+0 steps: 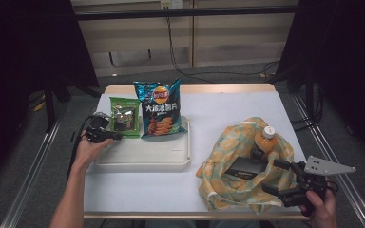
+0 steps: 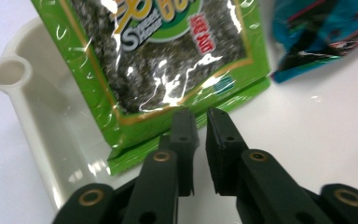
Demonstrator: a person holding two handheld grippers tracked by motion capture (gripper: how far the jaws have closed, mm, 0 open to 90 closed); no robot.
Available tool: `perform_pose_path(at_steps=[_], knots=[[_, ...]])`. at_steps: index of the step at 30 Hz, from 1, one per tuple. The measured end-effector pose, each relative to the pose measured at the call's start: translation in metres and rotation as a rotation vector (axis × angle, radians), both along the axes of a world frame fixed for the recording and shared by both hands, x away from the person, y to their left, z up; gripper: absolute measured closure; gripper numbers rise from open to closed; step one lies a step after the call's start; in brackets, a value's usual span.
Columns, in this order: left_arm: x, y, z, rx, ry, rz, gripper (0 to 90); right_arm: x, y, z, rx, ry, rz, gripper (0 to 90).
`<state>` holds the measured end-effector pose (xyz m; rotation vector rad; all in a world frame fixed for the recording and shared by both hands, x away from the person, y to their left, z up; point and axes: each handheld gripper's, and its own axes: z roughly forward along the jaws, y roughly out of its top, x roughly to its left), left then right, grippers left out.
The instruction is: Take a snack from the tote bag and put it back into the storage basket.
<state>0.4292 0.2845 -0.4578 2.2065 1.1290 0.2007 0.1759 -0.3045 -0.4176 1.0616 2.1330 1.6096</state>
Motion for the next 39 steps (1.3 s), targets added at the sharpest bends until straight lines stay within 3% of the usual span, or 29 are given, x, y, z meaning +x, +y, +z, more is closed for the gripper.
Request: perform_pose_path(at_steps=[2, 5, 9, 16, 20, 22, 27, 31, 34, 39], knots=[[-0.004, 0.001, 0.002, -0.006, -0.016, -0.006, 79.8, 0.000, 0.000, 0.000, 0.000, -0.006, 0.003, 2.9], [-0.011, 0.005, 0.006, -0.074, -0.034, 0.014, 76.6, 0.000, 0.000, 0.000, -0.001, -0.004, -0.001, 2.9], [-0.020, 0.012, 0.012, -0.133, -0.052, 0.024, 72.6, 0.000, -0.001, 0.000, -0.003, -0.003, -0.004, 3.2], [-0.047, 0.018, 0.018, -0.193, -0.104, -0.003, 64.5, 0.000, -0.002, 0.002, -0.006, -0.003, -0.003, 3.8], [-0.061, 0.019, 0.023, -0.209, -0.127, -0.010, 59.0, 0.001, -0.001, 0.002, -0.013, -0.004, -0.003, 4.9], [-0.068, 0.020, 0.026, -0.193, -0.150, 0.000, 54.1, 0.002, -0.001, 0.003, -0.019, -0.003, -0.011, 6.8], [-0.083, 0.027, 0.030, -0.222, -0.176, 0.013, 46.8, 0.003, 0.000, 0.004, -0.031, -0.012, -0.012, 12.5], [-0.100, 0.038, 0.032, -0.235, -0.233, 0.047, 42.9, 0.006, 0.004, 0.005, -0.050, -0.013, -0.011, 18.7], [-0.111, 0.043, 0.032, -0.219, -0.267, 0.058, 39.7, 0.007, 0.006, 0.005, -0.061, -0.009, -0.005, 22.0], [-0.136, 0.035, 0.037, -0.233, -0.307, 0.025, 37.0, 0.012, 0.009, 0.007, -0.068, -0.007, 0.019, 32.6]])
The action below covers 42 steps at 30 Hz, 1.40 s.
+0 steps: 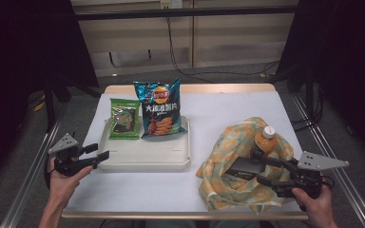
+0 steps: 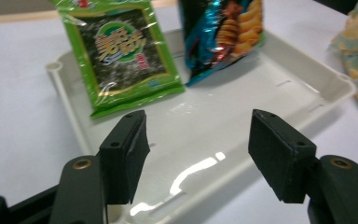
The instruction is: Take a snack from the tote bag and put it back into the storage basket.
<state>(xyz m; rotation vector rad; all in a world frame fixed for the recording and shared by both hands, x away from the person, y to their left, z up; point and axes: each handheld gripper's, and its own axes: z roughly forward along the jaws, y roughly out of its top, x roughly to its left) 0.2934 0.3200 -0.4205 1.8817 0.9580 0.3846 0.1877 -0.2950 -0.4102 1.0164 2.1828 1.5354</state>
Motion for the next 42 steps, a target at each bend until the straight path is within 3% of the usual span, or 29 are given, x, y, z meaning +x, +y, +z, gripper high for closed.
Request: perform_pose_path(at_steps=[3, 6, 11, 16, 17, 21, 23, 27, 32, 33, 34, 35, 40, 42], knots=[[-0.017, -0.012, 0.003, 0.032, -0.015, -0.032, 35.8, 0.003, 0.004, 0.001, -0.017, 0.002, 0.014, 37.3], [-0.036, -0.025, 0.005, 0.036, -0.017, -0.059, 34.3, 0.008, 0.007, -0.001, -0.037, 0.018, 0.019, 39.8], [-0.059, -0.050, 0.007, 0.019, -0.018, -0.119, 34.4, 0.019, 0.012, -0.005, -0.073, 0.047, 0.025, 41.3], [-0.068, -0.073, 0.009, -0.001, -0.026, -0.176, 36.7, 0.027, 0.016, -0.008, -0.097, 0.071, 0.031, 41.3], [-0.070, -0.086, 0.009, -0.017, -0.032, -0.217, 37.7, 0.028, 0.017, -0.009, -0.101, 0.073, 0.031, 41.0], [-0.069, -0.113, 0.006, -0.002, -0.025, -0.306, 44.2, 0.033, 0.018, -0.012, -0.122, 0.093, 0.028, 39.3], [-0.067, -0.126, 0.003, -0.021, -0.011, -0.351, 48.8, 0.036, 0.020, -0.012, -0.141, 0.097, 0.033, 38.6], [-0.058, -0.154, -0.001, -0.016, 0.001, -0.418, 54.5, 0.043, 0.025, -0.014, -0.164, 0.108, 0.041, 36.6], [-0.054, -0.188, 0.000, -0.048, 0.009, -0.511, 56.8, 0.041, 0.027, -0.012, -0.138, 0.108, 0.055, 34.6], [-0.053, -0.195, 0.002, -0.043, -0.009, -0.521, 57.0, 0.040, 0.026, -0.011, -0.136, 0.104, 0.055, 35.2], [-0.051, -0.202, 0.003, -0.051, -0.022, -0.531, 56.9, 0.038, 0.026, -0.011, -0.140, 0.105, 0.057, 37.7], [-0.047, -0.212, 0.005, -0.074, -0.007, -0.544, 55.8, 0.037, 0.025, -0.010, -0.143, 0.106, 0.059, 39.3], [-0.031, -0.252, 0.004, -0.091, 0.010, -0.592, 43.2, 0.036, 0.026, -0.017, -0.146, 0.112, 0.058, 41.4], [-0.024, -0.265, 0.002, -0.126, 0.033, -0.615, 40.2, 0.038, 0.026, -0.019, -0.147, 0.115, 0.057, 41.4]])
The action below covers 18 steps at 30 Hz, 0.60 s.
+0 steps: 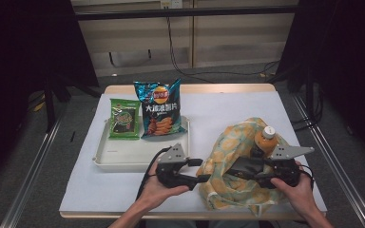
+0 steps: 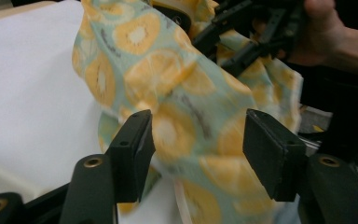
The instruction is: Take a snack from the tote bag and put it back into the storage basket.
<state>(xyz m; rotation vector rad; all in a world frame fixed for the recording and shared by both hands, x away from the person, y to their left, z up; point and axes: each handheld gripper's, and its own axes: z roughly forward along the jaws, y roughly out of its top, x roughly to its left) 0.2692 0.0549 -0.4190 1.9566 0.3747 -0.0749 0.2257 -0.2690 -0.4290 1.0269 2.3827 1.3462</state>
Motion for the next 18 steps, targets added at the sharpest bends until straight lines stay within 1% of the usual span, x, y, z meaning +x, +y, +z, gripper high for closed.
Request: perform_pose_path(at_steps=[2, 3, 4, 5, 6, 7, 8, 9, 10, 11, 12, 13, 14, 15, 16, 17, 18], knots=[[0.003, -0.012, -0.002, 0.003, -0.006, -0.017, 36.9, 0.001, 0.000, 0.000, -0.001, -0.002, -0.003, 41.7], [0.003, -0.012, -0.002, 0.003, -0.006, -0.017, 34.3, 0.001, 0.000, 0.000, -0.001, -0.002, -0.003, 41.7], [0.006, -0.021, -0.005, 0.003, 0.003, -0.030, 32.9, 0.001, -0.001, 0.000, -0.003, -0.003, -0.003, 42.2], [0.007, -0.025, -0.005, 0.006, 0.002, -0.028, 30.5, 0.000, -0.001, -0.001, -0.005, -0.007, -0.006, 42.2], [0.008, -0.028, -0.005, -0.006, 0.010, -0.037, 28.2, 0.000, -0.001, -0.001, -0.009, -0.006, -0.004, 42.2], [0.010, -0.031, -0.005, -0.006, 0.014, -0.049, 28.0, 0.000, -0.001, -0.001, -0.014, -0.006, -0.003, 42.2], [0.010, -0.031, -0.005, -0.006, 0.014, -0.049, 26.2, 0.000, -0.001, -0.001, -0.017, -0.008, -0.005, 42.1], [0.011, -0.039, -0.005, 0.005, 0.015, -0.051, 23.7, 0.000, -0.001, -0.001, -0.016, -0.010, -0.005, 41.4], [0.012, -0.042, -0.005, 0.020, 0.003, -0.035, 23.2, 0.001, -0.001, -0.001, -0.017, -0.013, -0.005, 40.3], [0.013, -0.045, -0.006, 0.022, 0.004, -0.034, 22.8, 0.001, -0.001, -0.001, -0.020, -0.012, -0.012, 38.4], [0.015, -0.047, -0.008, 0.039, -0.003, -0.023, 24.8, 0.002, -0.001, -0.001, -0.019, -0.012, -0.018, 37.4], [0.017, -0.050, -0.011, 0.076, -0.012, -0.005, 31.1, 0.003, -0.001, -0.001, -0.018, -0.012, -0.017, 36.8], [0.020, -0.053, -0.015, 0.100, -0.005, -0.003, 40.5, 0.005, -0.001, -0.001, -0.019, -0.012, -0.015, 35.5], [0.021, -0.054, -0.019, 0.133, -0.021, -0.006, 49.0, 0.006, 0.000, -0.002, -0.023, -0.008, -0.016, 34.4], [0.023, -0.055, -0.022, 0.157, -0.034, 0.005, 57.6, 0.006, 0.000, -0.003, -0.028, -0.008, -0.014, 33.5], [0.026, -0.055, -0.024, 0.155, -0.026, 0.007, 72.0, 0.007, 0.000, -0.004, -0.035, -0.006, -0.015, 32.4], [0.030, -0.053, -0.024, 0.157, -0.009, 0.003, 82.0, 0.007, 0.000, -0.005, -0.033, -0.001, -0.010, 32.0]])
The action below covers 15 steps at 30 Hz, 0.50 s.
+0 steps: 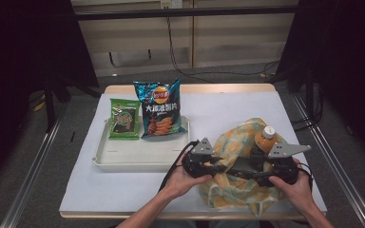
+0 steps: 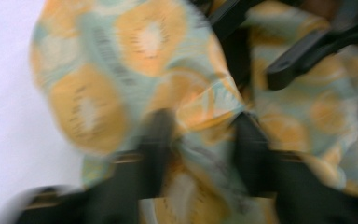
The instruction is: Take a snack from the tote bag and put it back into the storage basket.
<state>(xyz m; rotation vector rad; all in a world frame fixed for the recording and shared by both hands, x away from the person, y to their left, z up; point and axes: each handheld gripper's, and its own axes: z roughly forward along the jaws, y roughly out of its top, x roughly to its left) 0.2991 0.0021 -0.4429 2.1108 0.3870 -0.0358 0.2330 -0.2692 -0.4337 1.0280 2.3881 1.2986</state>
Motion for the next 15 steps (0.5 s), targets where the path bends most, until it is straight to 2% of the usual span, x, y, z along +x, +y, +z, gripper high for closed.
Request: perform_pose_path(at_steps=[1, 2, 5, 6, 8, 12, 15], knots=[[0.003, 0.003, 0.001, -0.001, 0.006, 0.011, 87.7, 0.000, 0.000, -0.001, -0.004, -0.001, -0.001, 31.1], [0.005, 0.007, 0.002, 0.003, 0.016, 0.023, 89.2, 0.000, -0.001, -0.001, -0.010, -0.001, -0.008, 29.2], [0.011, 0.021, 0.004, 0.004, 0.016, 0.071, 89.6, 0.002, -0.002, -0.001, 0.001, -0.004, -0.020, 25.0], [0.011, 0.021, 0.004, 0.004, 0.016, 0.071, 89.7, 0.003, -0.002, -0.001, -0.004, -0.004, -0.025, 24.7], [0.015, 0.029, 0.000, 0.031, 0.014, 0.098, 89.7, 0.005, -0.001, -0.002, -0.010, 0.001, -0.025, 23.9], [0.016, 0.032, -0.004, 0.062, 0.006, 0.106, 89.7, 0.008, 0.002, -0.005, -0.034, 0.006, -0.024, 23.7], [0.018, 0.032, -0.012, 0.070, 0.028, 0.113, 89.6, 0.009, 0.003, -0.006, -0.050, 0.003, -0.023, 24.3]])
